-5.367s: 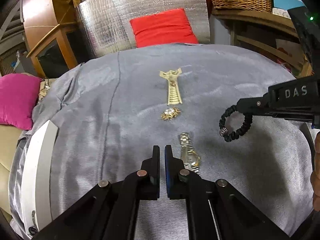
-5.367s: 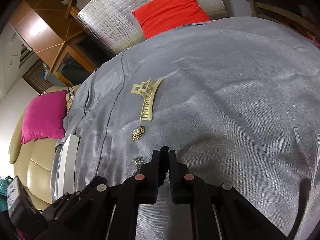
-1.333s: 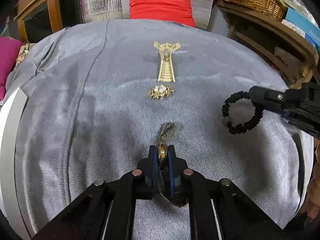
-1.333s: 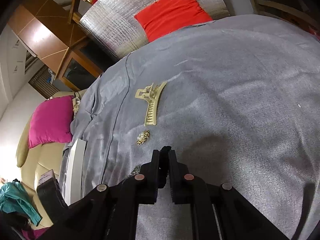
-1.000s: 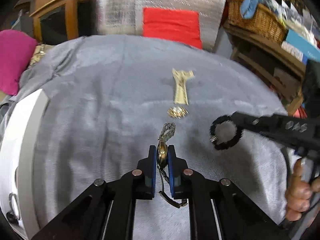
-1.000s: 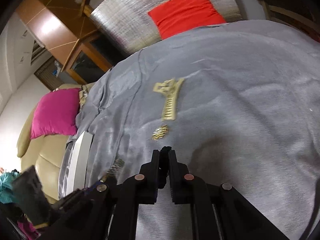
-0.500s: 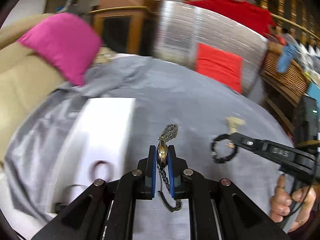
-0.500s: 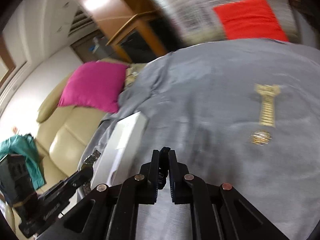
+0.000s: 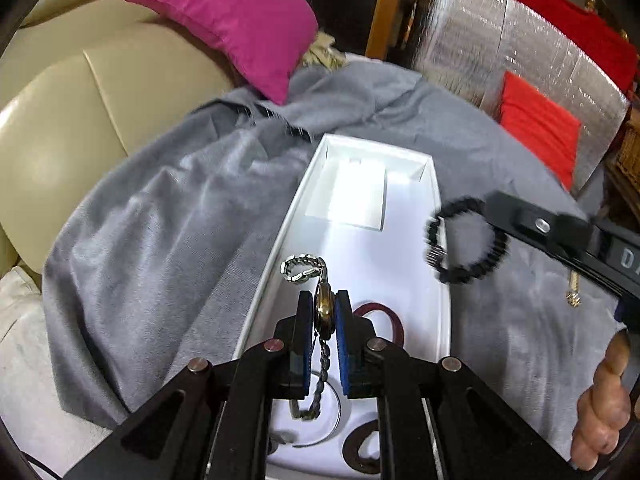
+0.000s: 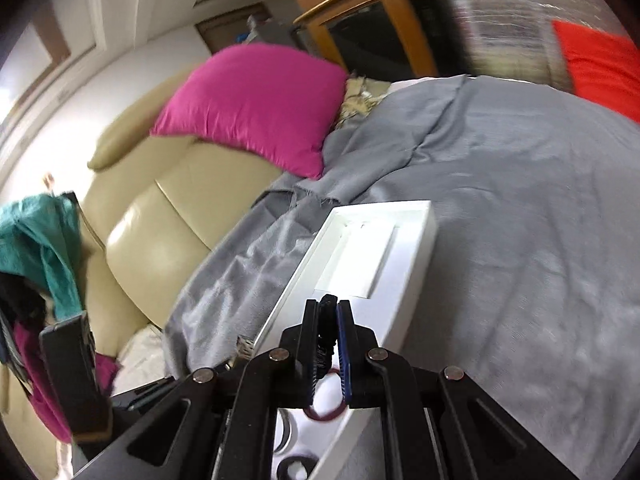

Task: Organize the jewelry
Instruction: 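Carry the watch and scrunchie into the white tray and release both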

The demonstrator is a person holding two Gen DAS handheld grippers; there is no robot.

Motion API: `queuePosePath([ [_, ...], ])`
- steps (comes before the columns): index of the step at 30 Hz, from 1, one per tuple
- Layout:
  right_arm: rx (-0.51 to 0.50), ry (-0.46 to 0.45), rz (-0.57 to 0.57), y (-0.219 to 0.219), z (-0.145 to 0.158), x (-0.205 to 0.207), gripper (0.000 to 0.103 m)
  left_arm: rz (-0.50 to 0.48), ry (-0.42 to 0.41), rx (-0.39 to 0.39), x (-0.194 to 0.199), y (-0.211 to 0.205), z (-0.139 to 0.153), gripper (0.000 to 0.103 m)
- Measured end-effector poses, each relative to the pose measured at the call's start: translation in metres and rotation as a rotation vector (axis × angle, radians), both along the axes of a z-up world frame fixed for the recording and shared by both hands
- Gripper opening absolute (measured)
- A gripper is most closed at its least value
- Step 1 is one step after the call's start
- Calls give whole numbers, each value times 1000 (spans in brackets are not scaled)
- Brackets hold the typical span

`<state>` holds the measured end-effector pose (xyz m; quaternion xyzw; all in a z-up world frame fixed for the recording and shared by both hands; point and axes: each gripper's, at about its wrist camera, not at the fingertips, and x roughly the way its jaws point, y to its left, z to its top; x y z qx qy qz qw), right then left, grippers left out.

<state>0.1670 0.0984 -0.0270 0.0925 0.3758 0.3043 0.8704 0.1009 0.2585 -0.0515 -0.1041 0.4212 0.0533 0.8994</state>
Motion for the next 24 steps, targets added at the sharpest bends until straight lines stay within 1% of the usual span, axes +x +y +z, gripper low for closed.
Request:
queuePosePath([
  [3,-51,8,18,20,-10,11,10,6,39,-3,8,2,-11,11],
  [6,-80,28,27,28,-21,21,10,19,71,-12,16,7,-21,11],
  [10,-117,55,39,36,-33,31,10,24,92,-6,23,10,-28,11],
  [13,-142,66,50,41,-40,36,10,28,102,-11,27,12,-32,11],
  [16,-189,68,51,47,-45,38,10,23,103,-16,32,13,-34,11],
  [17,-201,73,51,48,-46,39,13,20,102,-14,33,12,-34,11],
  [18,-215,82,50,49,-48,39,13,17,103,-15,34,12,-35,11],
  [21,-216,96,50,47,-48,38,14,19,103,-42,37,16,-36,11],
  [23,-179,92,45,40,-42,35,20,16,97,-42,36,16,-35,11],
  [24,-159,90,43,37,-39,34,27,12,88,-32,36,14,-33,11],
])
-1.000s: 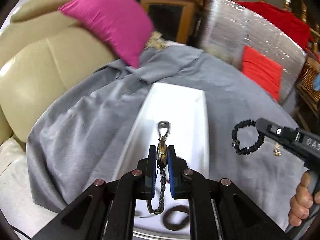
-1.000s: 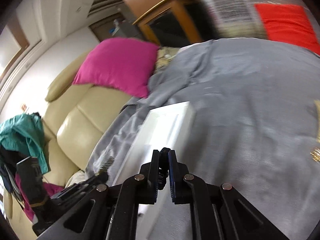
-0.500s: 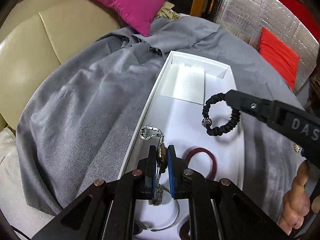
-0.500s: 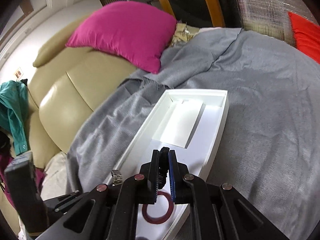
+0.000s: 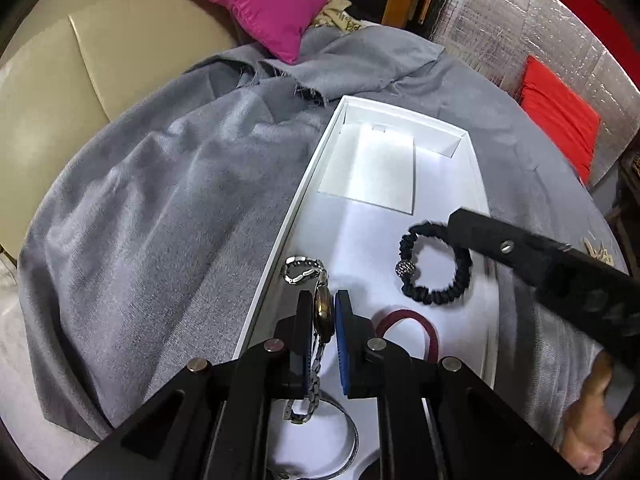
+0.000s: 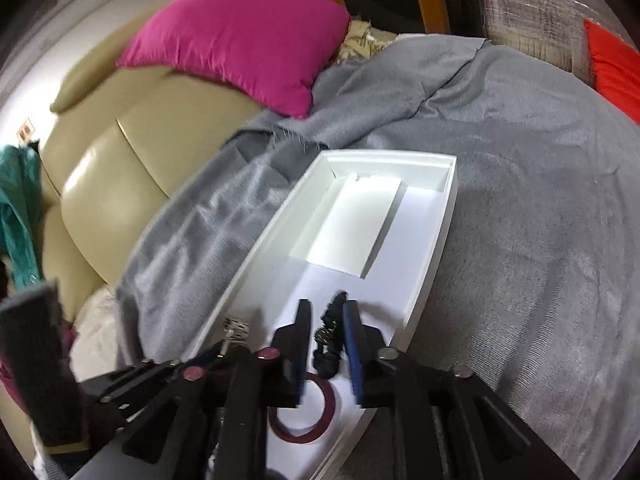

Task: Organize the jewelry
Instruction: 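Carry the watch and scrunchie into the white tray and release both, then grasp the gold pearl brooch with the left gripper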

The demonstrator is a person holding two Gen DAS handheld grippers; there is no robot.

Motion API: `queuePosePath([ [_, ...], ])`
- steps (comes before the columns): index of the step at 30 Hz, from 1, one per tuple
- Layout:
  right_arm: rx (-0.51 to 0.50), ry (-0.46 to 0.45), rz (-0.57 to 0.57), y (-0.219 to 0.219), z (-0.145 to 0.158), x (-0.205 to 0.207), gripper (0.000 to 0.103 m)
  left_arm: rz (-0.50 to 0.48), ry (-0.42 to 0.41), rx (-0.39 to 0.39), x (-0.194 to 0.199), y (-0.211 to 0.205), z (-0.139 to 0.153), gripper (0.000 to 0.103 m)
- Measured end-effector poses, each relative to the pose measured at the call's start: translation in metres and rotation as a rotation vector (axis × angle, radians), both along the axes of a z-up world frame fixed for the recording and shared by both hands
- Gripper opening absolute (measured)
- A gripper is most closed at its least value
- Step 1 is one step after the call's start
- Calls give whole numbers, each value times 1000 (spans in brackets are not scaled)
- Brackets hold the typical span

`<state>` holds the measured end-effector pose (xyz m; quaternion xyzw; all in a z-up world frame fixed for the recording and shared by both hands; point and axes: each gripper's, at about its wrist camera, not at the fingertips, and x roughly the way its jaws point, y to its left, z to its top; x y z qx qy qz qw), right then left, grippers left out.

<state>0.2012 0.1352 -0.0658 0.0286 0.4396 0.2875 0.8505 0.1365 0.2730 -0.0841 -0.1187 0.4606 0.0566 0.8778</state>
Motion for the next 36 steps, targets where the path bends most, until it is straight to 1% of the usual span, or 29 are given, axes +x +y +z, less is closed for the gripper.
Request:
queuePosePath([
  [1,24,-1,-6,-5,4,-1,35,-7,-20,16,-2,-2,4,11],
  [3,68,-13,-25,-17,11,-5,43,-24,-67,42,-6,-8,13,11],
  [7,95,-46,-47,-41,24,-15,43,-40,-113,68,-12,-17,25,12],
  [10,106,-74,-93,-75,33,-27,43,-48,-142,136,-16,-32,35,14],
  [12,114,-86,-129,-100,38,-35,43,-59,-167,157,-21,-43,42,23],
  [13,118,-89,-145,-112,39,-38,43,-66,-184,150,-23,-50,46,29],
  [14,121,-91,-165,-129,41,-43,43,-71,-194,145,-25,-55,50,33],
  [18,121,-101,-250,-188,41,-60,43,-102,-243,155,-34,-89,62,41],
  [20,125,-93,-304,-221,38,-67,43,-120,-258,171,-36,-106,65,50],
  [21,129,-90,-331,-237,35,-70,42,-131,-265,181,-37,-116,67,52],
  [23,148,-81,-396,-272,31,-76,42,-156,-271,184,-37,-134,68,54],
  [25,191,-69,-473,-311,27,-80,42,-185,-265,175,-35,-153,67,55],
  [29,275,-37,-594,-371,16,-84,42,-252,-253,167,-30,-195,62,55],
  [34,349,-14,-678,-422,7,-88,42,-352,-242,194,-23,-254,51,56],
  [36,368,8,-692,-432,1,-86,42,-387,-236,204,-20,-276,46,56],
])
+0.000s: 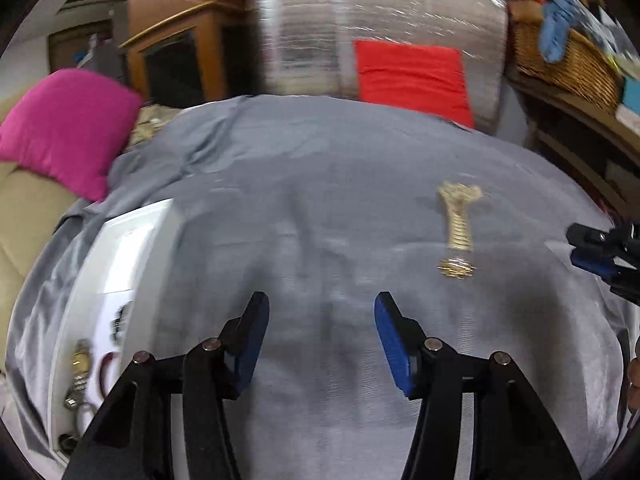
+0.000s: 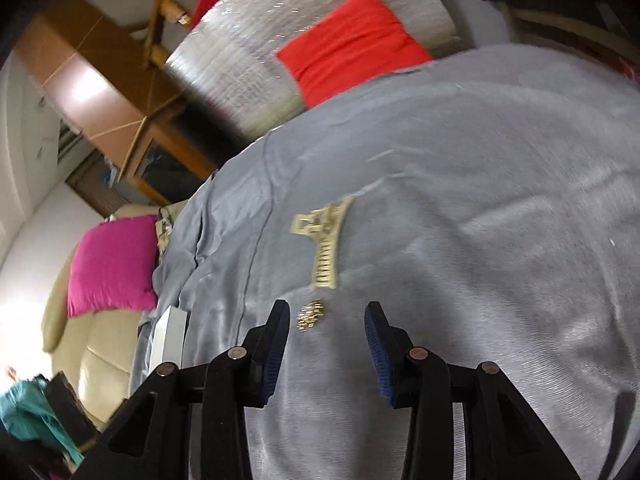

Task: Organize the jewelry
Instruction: 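Grasp the gold pearl brooch with the left gripper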

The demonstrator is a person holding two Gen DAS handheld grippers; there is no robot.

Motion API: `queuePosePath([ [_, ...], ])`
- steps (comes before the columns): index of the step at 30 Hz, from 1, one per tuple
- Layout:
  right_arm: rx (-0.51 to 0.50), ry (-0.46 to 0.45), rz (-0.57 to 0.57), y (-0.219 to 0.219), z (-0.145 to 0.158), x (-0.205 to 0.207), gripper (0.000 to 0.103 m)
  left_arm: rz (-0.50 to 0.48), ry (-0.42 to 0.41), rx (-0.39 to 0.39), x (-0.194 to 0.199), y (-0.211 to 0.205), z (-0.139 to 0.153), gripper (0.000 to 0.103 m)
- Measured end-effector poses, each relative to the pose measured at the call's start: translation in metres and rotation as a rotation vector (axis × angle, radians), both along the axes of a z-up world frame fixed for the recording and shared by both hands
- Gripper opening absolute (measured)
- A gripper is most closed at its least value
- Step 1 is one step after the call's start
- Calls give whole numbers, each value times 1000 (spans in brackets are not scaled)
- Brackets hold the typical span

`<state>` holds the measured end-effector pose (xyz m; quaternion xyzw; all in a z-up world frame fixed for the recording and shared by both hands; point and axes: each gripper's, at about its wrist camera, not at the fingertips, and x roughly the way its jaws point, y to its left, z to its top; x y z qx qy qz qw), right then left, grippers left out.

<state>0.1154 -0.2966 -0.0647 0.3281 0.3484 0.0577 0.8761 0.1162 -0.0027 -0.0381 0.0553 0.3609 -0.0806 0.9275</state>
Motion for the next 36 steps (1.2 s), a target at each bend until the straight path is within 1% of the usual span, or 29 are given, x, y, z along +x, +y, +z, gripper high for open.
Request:
queuePosePath([
  [3,17,13,-4,-8,-6,4,42,-50,13,18,6,-30,-8,57],
  [4,26,17,-2,-11,-8,5,42,-62,17,24,8,-38,-11,59],
  [9,46,33,-2,-20,-17,11,42,-104,31,37,20,-63,-23,61],
  [11,37,36,-4,-20,-19,15,42,-111,53,20,28,-70,-28,61],
  [15,22,40,-5,-19,-23,22,42,-133,115,-67,46,-77,-37,61],
  [22,7,54,-19,-23,-28,30,42,-160,185,-152,71,-92,-51,61],
  [24,1,56,-17,-23,-29,31,42,-166,199,-164,76,-96,-53,61],
  [28,2,61,-15,-24,-32,33,42,-165,212,-159,83,-105,-59,61],
  [30,-1,64,-15,-25,-33,34,42,-158,233,-147,86,-107,-66,58],
  [31,-3,66,-15,-25,-33,34,42,-153,220,-137,86,-108,-68,51],
  [32,-6,68,-12,-25,-34,35,42,-160,206,-132,85,-110,-66,41],
  [36,-21,72,-11,-23,-33,36,42,-168,208,-122,85,-113,-64,41],
])
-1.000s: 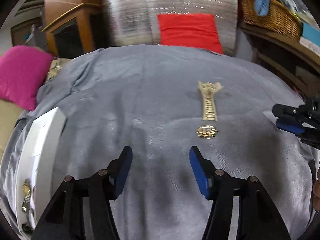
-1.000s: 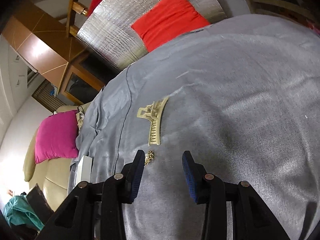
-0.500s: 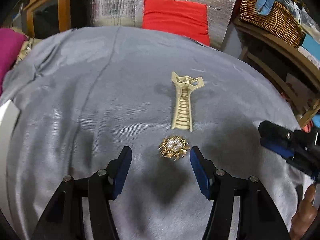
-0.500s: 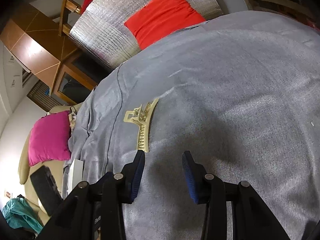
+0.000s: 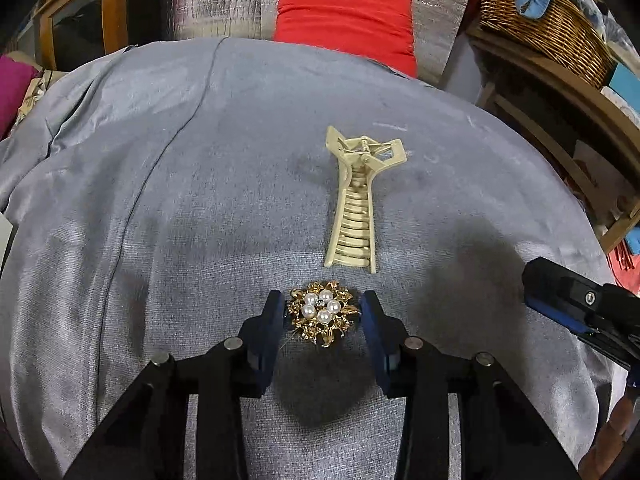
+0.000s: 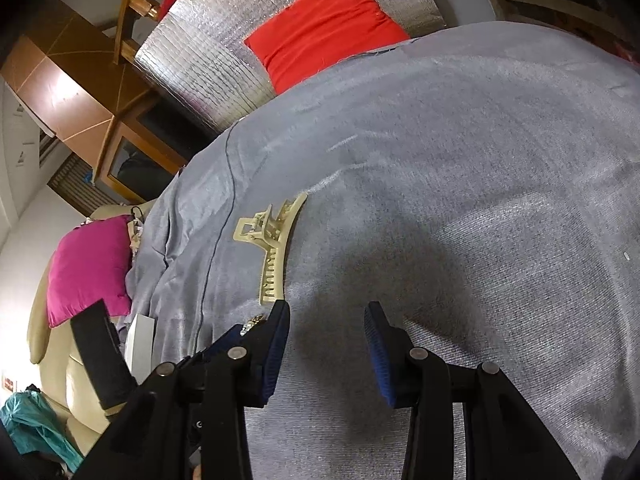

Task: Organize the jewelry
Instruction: 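Grasp the gold pearl brooch with the left gripper, then grasp the cream claw hair clip with the right gripper while the left holds the brooch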

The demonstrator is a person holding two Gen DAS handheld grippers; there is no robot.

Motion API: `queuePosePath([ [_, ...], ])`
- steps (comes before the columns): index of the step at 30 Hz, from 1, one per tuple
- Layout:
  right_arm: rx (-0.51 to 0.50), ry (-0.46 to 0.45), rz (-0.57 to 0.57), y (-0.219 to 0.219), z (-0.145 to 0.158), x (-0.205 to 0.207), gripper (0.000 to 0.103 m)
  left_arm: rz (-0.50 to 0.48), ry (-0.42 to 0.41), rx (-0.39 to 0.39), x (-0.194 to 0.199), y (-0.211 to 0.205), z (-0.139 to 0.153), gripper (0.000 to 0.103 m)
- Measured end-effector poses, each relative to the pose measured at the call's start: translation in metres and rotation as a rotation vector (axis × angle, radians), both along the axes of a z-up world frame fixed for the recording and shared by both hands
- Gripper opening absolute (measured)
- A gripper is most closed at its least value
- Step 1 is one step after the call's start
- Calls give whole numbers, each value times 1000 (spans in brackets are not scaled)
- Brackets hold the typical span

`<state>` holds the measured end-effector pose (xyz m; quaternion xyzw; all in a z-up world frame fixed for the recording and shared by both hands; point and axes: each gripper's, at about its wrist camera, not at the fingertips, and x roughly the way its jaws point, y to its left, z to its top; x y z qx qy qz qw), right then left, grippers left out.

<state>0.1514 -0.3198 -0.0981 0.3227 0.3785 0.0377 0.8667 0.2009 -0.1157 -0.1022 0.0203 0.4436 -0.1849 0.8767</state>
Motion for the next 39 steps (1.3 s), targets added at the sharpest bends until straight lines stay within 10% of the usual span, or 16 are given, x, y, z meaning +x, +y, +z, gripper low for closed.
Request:
queuePosePath([
  [14,-126,-69,90,44,32,45,51,93,-88,82,-14,58,30,41],
  [16,-162,-59,106,57,32,58,64,120,-85,92,-11,74,30,41],
  [27,-389,72,40,88,5,119,64,220,-124,185,-8,120,35,41],
  [33,-395,112,18,90,-7,131,30,242,-135,211,-7,130,37,41],
  [39,-399,85,9,94,-4,127,24,262,-146,211,-10,137,41,41],
])
